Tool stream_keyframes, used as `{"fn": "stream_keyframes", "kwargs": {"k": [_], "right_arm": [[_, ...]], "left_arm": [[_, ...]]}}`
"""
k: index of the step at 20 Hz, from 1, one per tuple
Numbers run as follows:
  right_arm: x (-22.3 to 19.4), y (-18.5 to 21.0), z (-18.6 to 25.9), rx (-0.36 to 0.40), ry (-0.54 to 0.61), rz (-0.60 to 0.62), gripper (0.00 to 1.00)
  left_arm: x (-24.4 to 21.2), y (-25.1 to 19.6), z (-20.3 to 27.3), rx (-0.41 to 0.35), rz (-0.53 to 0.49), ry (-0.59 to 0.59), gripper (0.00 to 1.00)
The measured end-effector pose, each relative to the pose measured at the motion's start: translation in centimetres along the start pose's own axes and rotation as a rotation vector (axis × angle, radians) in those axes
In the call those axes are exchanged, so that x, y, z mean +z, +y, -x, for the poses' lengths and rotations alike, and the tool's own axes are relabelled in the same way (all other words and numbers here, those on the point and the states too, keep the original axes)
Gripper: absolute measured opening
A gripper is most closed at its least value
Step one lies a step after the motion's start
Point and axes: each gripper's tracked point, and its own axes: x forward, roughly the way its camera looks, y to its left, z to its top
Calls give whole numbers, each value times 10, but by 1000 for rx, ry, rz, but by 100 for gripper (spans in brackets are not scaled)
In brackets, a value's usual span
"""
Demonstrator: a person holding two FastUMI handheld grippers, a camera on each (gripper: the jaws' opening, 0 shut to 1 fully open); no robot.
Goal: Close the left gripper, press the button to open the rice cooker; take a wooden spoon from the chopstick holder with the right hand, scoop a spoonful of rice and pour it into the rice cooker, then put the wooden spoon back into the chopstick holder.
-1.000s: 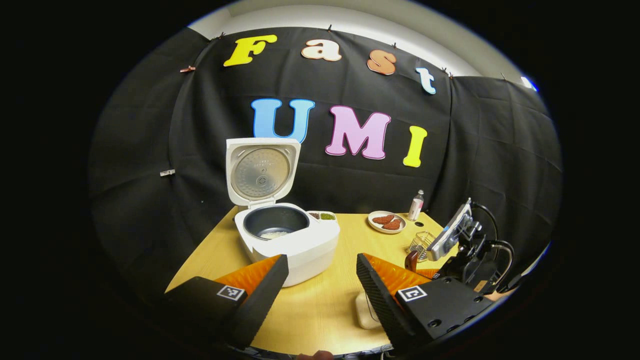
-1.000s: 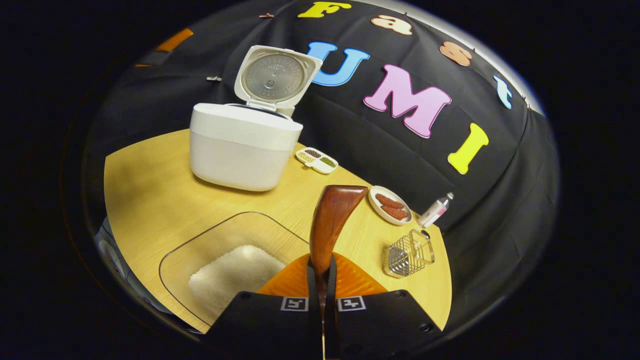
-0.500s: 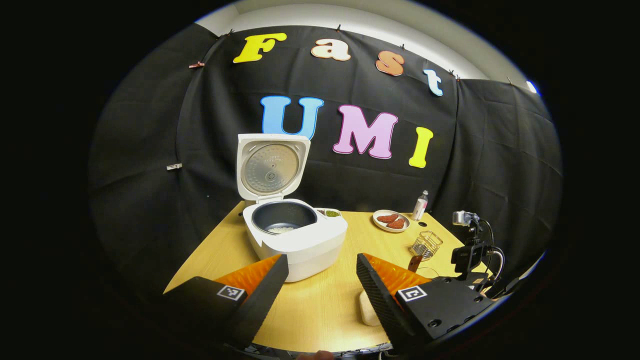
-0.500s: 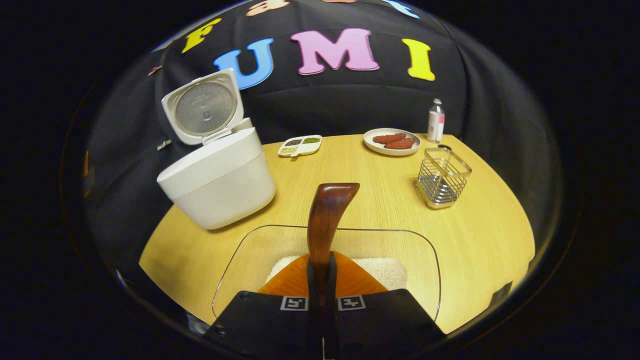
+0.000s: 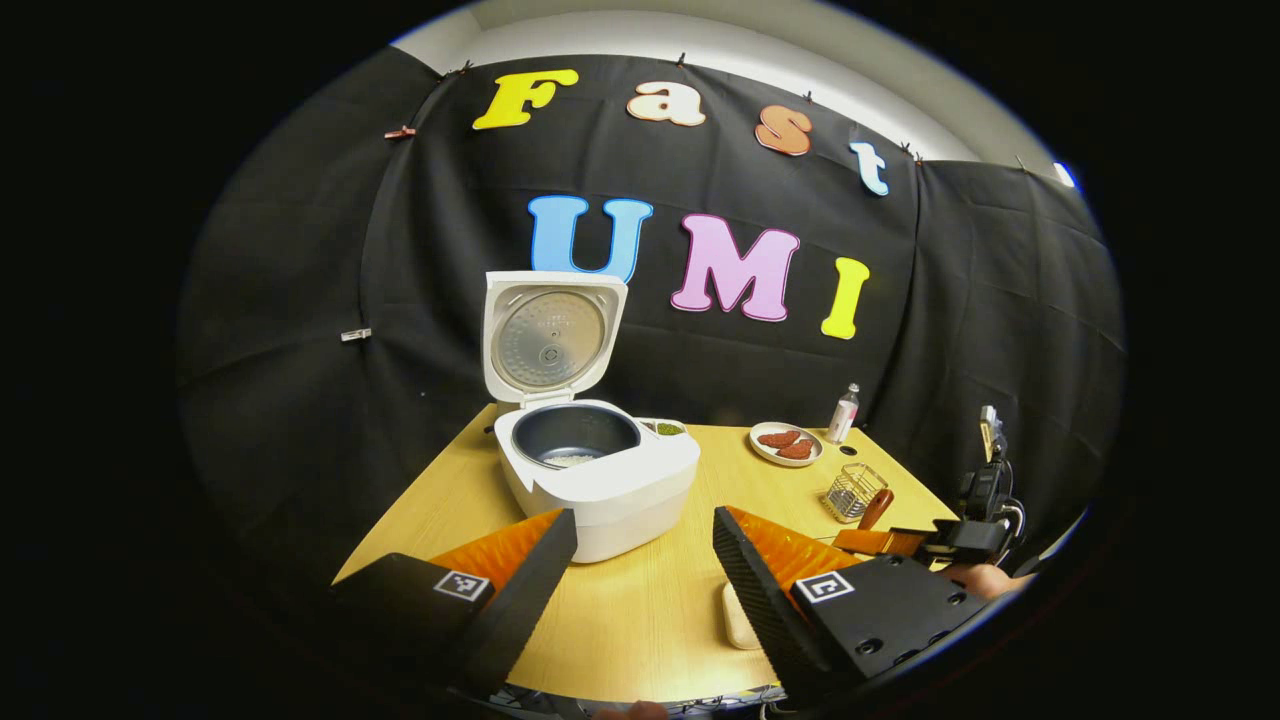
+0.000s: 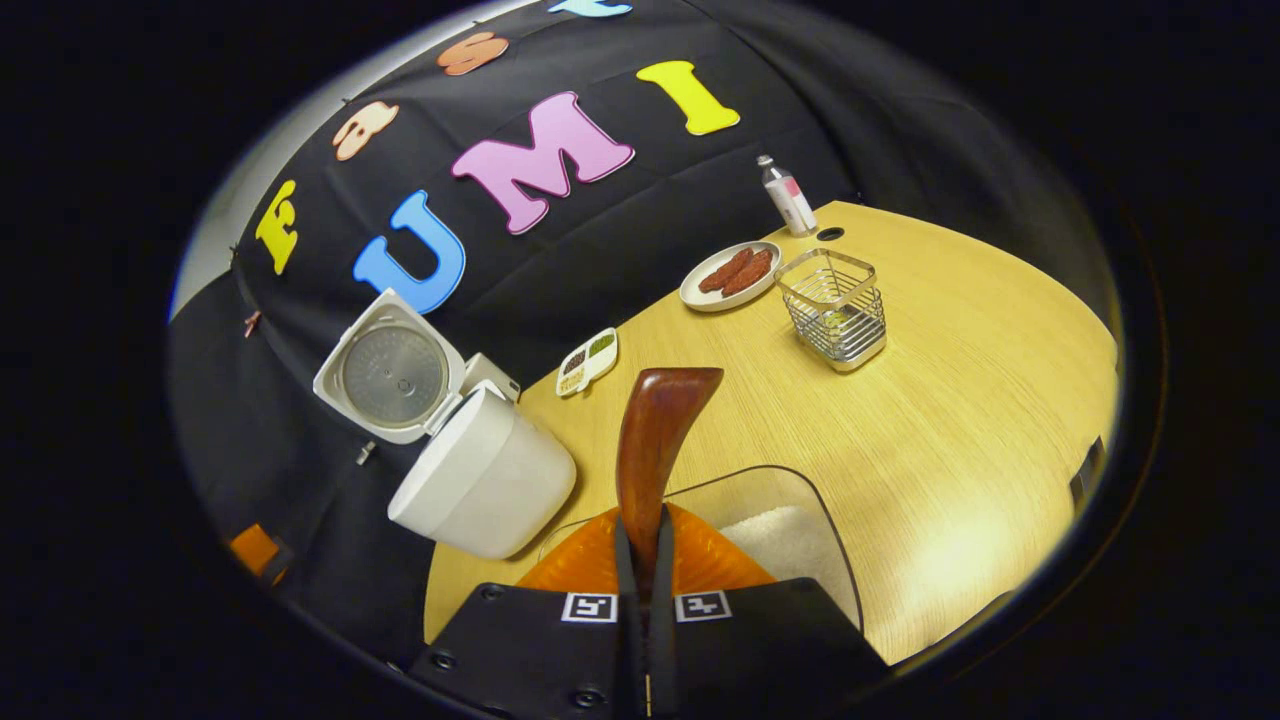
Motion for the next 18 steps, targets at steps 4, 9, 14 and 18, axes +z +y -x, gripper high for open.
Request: {"fn": "stream_keyframes", "kwargs": {"k": [4, 9, 14, 18], "right_arm": [[23, 6, 10, 23, -44, -103, 6], [56, 40, 27, 95, -94, -254, 6], [96, 98, 32, 174, -130, -322, 6], [128, 162, 28, 276, -152, -370, 6]], "left_arm": [[2, -2, 3, -2, 6, -11, 95], [-1, -1, 5, -3, 23, -9, 95], [-2, 7, 2, 2, 36, -17, 95], [-1, 17, 0, 16, 44, -23, 94]]}}
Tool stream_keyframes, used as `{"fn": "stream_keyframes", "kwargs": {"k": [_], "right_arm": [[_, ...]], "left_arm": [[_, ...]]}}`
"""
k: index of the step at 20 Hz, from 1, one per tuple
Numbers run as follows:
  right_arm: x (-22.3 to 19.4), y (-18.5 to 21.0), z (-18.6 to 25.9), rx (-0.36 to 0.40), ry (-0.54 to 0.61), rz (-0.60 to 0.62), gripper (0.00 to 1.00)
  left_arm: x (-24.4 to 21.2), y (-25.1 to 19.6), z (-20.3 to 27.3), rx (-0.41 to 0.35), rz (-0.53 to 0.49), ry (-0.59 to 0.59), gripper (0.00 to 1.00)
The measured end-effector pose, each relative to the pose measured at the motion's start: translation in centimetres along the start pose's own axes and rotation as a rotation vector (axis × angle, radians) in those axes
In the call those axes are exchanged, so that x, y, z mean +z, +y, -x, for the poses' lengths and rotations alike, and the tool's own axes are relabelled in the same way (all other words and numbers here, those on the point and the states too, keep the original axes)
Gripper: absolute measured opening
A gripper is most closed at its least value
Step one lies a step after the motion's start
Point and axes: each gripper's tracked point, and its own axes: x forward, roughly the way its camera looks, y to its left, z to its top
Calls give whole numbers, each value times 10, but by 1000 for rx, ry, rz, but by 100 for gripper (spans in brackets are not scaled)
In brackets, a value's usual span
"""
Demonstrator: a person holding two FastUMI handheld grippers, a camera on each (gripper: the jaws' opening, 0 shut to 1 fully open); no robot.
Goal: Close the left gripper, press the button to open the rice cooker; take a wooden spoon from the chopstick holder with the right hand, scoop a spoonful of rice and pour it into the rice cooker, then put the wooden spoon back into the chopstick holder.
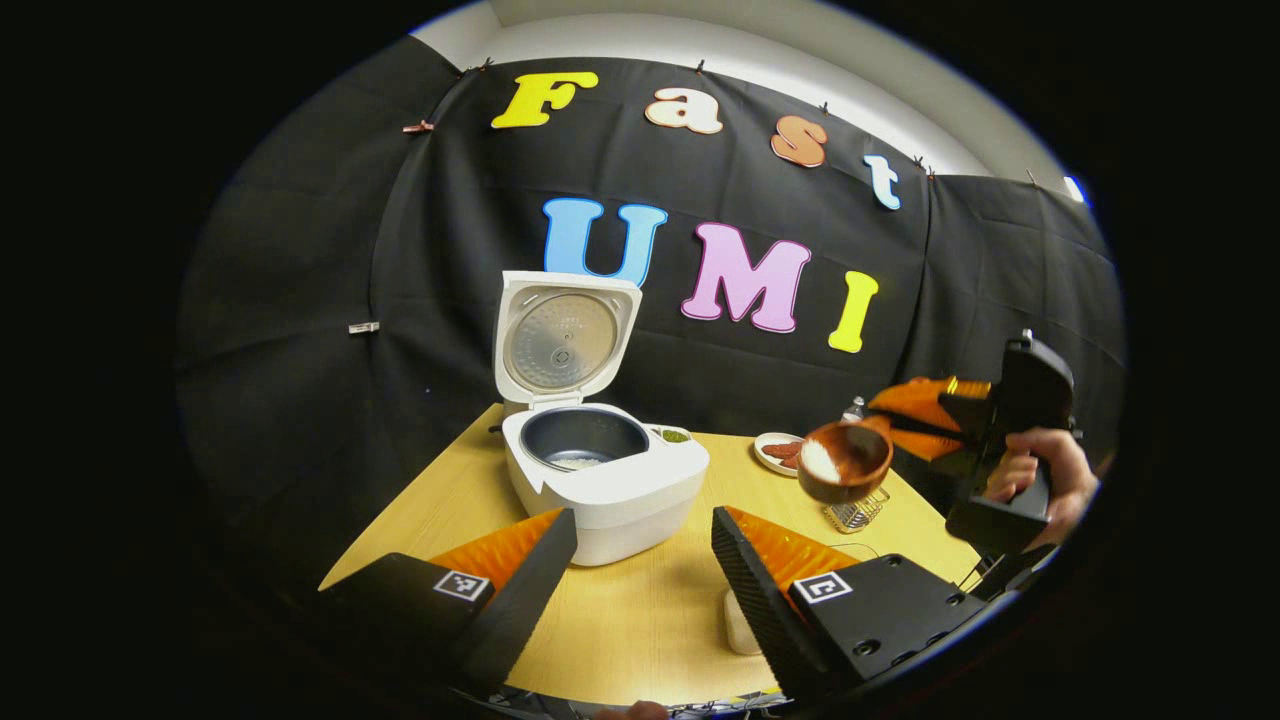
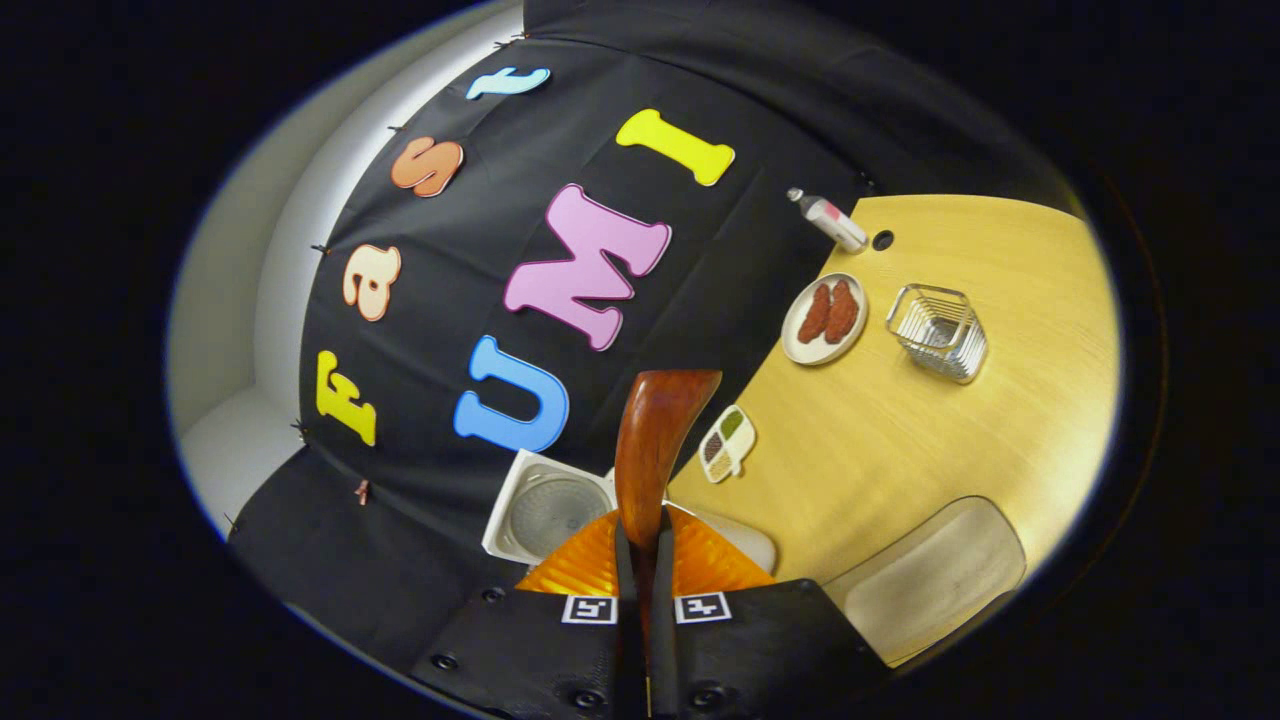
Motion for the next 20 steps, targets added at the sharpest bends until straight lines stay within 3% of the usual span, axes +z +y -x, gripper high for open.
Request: {"fn": "stream_keyframes", "kwargs": {"k": [3, 11, 16, 20], "right_arm": [[0, 48, -24, 68, 4, -14, 6], [-41, 128, -106, 133, 47, -24, 6], [-81, 144, -171, 135, 51, 101, 6], [-111, 138, -215, 112, 55, 302, 6]], "left_arm": [[-2, 7, -5, 11, -9, -5, 95], [-5, 27, -17, 31, -1, 0, 94], [-8, 44, -29, 57, 19, 9, 94], [-12, 54, -38, 78, 59, 19, 95]]}}
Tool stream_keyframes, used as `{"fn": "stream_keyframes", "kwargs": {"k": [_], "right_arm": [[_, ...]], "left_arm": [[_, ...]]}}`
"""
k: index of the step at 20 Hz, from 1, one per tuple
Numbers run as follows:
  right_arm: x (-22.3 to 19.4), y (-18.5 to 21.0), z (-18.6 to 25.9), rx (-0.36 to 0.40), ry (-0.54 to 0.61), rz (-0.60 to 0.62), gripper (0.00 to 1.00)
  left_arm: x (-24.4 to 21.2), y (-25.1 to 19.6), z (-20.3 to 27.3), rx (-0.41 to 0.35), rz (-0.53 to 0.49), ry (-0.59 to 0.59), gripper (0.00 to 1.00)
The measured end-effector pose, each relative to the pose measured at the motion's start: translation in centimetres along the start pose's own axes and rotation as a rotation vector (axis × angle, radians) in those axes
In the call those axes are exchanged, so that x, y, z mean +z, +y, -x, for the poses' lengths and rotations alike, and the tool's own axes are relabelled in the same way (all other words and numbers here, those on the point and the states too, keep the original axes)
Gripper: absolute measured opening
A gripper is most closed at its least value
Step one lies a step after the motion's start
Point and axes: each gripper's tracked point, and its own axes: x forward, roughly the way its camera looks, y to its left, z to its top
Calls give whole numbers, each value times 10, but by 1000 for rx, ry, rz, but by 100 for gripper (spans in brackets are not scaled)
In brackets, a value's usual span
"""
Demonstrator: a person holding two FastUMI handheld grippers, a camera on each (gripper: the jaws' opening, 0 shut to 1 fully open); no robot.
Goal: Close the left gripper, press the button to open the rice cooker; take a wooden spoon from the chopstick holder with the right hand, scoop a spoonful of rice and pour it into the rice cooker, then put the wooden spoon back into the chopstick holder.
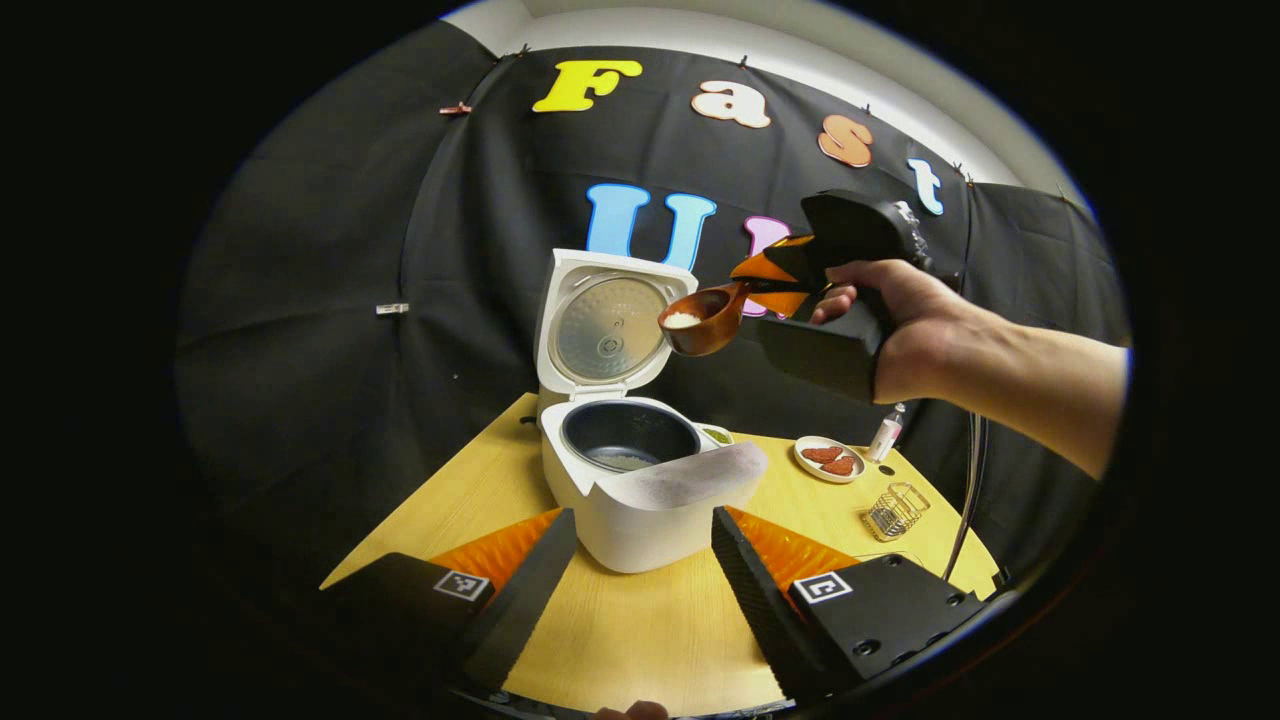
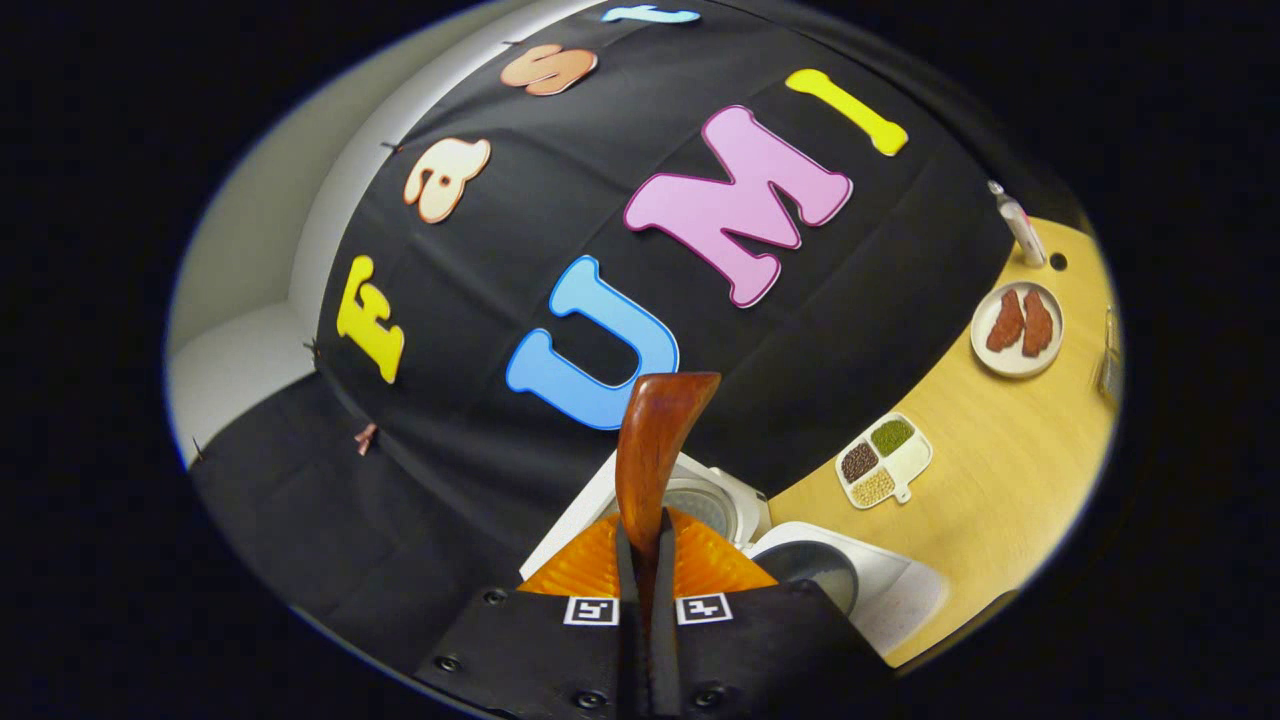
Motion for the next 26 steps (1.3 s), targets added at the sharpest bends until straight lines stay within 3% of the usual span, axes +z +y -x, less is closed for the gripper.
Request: {"fn": "stream_keyframes", "kwargs": {"k": [6, 13, 20, 23, 26], "right_arm": [[-27, -14, -41, -33, 39, 229, 6], [-36, -18, -57, -38, 45, 488, 6], [-68, 10, -62, 70, 69, 890, 6], [-83, 16, -61, 130, 74, 1116, 6], [-99, 22, -57, 181, 88, 1232, 6]], "left_arm": [[-16, 20, -1, 39, 19, 19, 94], [-21, 26, -3, 51, 36, 35, 94], [-29, 28, -6, 57, 54, 44, 95], [-25, 30, -5, 61, 51, 38, 95], [-26, 33, -6, 64, 53, 35, 95]]}}
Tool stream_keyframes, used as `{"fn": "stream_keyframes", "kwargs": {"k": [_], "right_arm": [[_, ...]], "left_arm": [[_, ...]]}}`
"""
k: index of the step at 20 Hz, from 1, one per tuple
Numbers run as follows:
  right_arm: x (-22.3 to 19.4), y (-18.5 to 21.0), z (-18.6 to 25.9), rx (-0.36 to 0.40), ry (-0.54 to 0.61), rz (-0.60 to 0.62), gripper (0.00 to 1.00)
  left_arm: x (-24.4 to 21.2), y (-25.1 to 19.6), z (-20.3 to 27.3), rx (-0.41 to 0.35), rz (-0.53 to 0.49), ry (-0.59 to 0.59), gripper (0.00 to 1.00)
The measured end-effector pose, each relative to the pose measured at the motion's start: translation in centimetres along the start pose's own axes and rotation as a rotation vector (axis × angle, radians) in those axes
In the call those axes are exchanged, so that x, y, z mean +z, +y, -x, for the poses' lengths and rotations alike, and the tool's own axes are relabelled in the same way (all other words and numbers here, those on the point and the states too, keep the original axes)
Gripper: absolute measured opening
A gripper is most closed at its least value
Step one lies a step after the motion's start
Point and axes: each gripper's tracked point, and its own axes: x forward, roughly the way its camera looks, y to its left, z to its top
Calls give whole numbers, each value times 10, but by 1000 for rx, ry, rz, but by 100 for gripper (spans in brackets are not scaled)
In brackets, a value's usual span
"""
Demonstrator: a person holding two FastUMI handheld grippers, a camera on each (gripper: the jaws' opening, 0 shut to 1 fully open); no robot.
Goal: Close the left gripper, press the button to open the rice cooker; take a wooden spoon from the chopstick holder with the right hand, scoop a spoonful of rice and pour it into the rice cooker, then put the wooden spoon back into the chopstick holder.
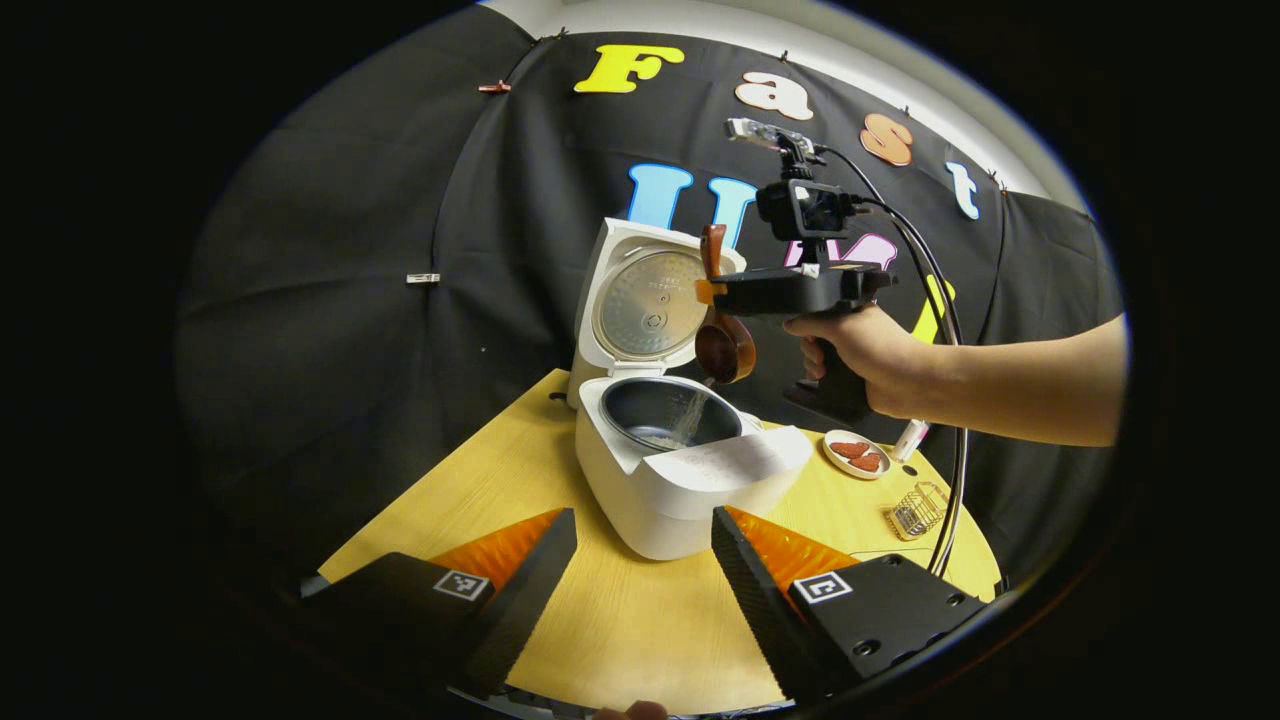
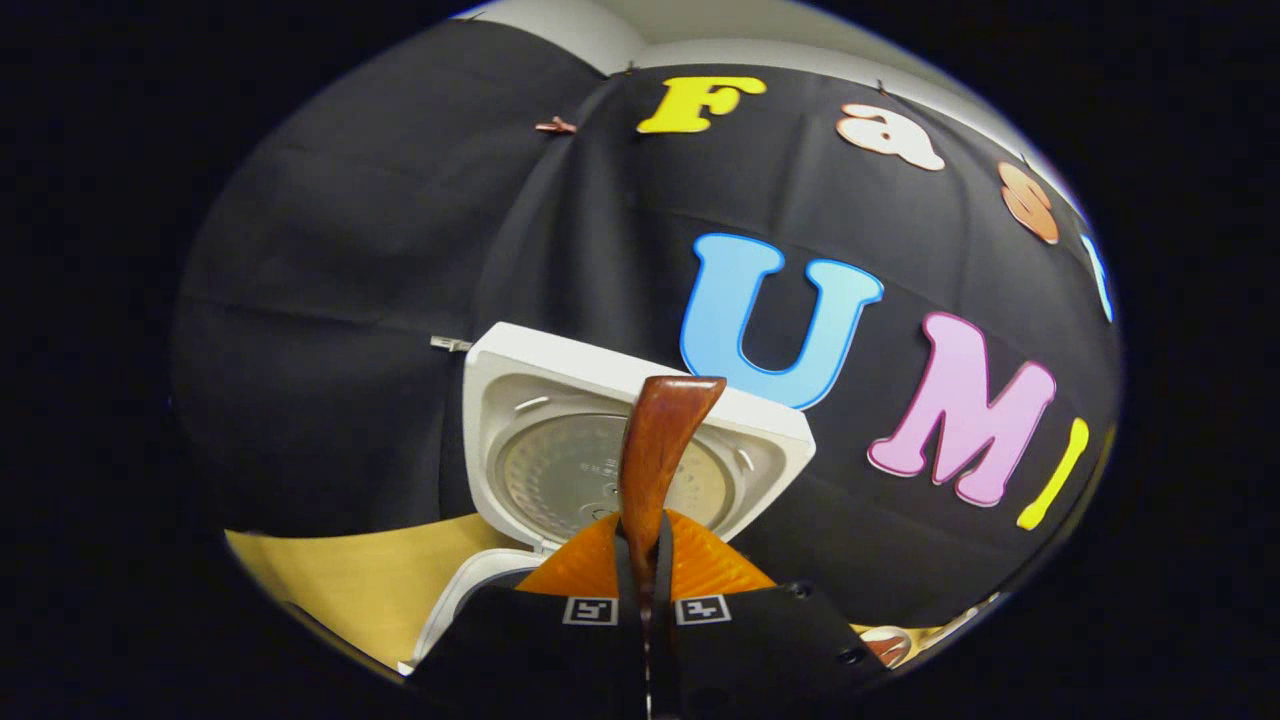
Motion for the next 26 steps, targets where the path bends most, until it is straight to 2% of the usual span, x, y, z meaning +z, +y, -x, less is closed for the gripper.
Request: {"fn": "stream_keyframes", "kwargs": {"k": [4, 5, 6, 7, 8, 9, 10, 15, 19, 21, 26], "right_arm": [[-2, 19, 4, 44, -8, 137, 6], [-1, 25, 5, 55, -14, 183, 10], [-1, 29, 6, 65, -21, 227, 6], [-1, 33, 9, 71, -25, 259, 6], [0, 35, 10, 83, -24, 259, 10], [-1, 37, 11, 98, -11, 214, 6], [-1, 33, 12, 100, 6, 131, 6], [5, -3, 17, 35, 53, -366, 6], [25, -41, 39, 15, 5, -745, 6], [34, -64, 58, 7, -55, -855, 6], [46, -122, 113, -41, -173, -937, 6]], "left_arm": [[-1, 0, 1, 0, 1, 4, 94], [-1, 1, 2, 0, 1, 4, 94], [-2, 0, 2, -1, 1, 2, 95], [-1, 0, 3, -2, 1, 2, 95], [-2, -2, 4, -3, 1, 0, 94], [-1, -3, 5, -5, 0, -1, 95], [-1, -4, 6, -5, -2, -3, 95], [1, -9, 12, -11, -1, -5, 95], [2, -16, 16, -16, -9, -7, 94], [3, -21, 17, -20, -18, -7, 95], [3, -50, 24, -56, -38, -9, 95]]}}
